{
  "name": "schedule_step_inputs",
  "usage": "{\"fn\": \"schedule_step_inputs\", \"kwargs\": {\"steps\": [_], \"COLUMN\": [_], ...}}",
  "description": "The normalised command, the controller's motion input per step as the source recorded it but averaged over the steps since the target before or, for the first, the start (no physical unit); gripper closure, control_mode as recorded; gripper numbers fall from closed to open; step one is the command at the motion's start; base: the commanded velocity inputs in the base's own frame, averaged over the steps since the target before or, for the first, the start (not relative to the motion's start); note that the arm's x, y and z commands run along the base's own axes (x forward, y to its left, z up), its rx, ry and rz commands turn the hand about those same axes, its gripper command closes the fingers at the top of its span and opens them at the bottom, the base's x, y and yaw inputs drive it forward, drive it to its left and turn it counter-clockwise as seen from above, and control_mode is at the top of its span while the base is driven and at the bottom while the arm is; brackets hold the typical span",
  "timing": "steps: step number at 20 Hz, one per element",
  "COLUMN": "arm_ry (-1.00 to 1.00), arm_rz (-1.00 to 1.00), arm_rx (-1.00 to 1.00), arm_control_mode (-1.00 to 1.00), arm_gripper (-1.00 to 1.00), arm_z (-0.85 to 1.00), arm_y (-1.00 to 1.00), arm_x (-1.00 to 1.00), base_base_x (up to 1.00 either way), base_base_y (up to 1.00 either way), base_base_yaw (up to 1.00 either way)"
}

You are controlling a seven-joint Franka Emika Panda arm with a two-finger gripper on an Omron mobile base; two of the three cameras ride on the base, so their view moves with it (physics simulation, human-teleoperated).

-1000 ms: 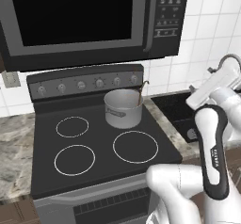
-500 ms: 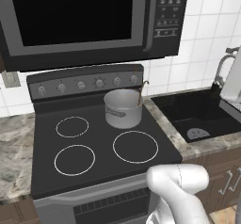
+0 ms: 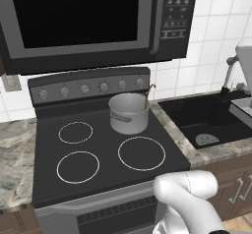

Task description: Open the cabinet and move the ladle to the pot. Then close the cabinet.

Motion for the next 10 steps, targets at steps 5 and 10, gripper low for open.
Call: {"fn": "schedule_step_inputs", "kwargs": {"steps": [5, 10], "arm_ry": [-0.13, -0.04], "arm_rz": [0.0, 0.0], "arm_rx": [-0.77, -0.58], "arm_control_mode": [-1.0, -1.0], "arm_gripper": [-1.0, -1.0], "arm_z": [-0.07, -0.01], "arm_y": [0.55, 0.4], "arm_x": [0.0, -0.07], "base_base_x": [0.0, 0.0], "base_base_y": [0.0, 0.0], "base_base_yaw": [0.0, 0.0]}}
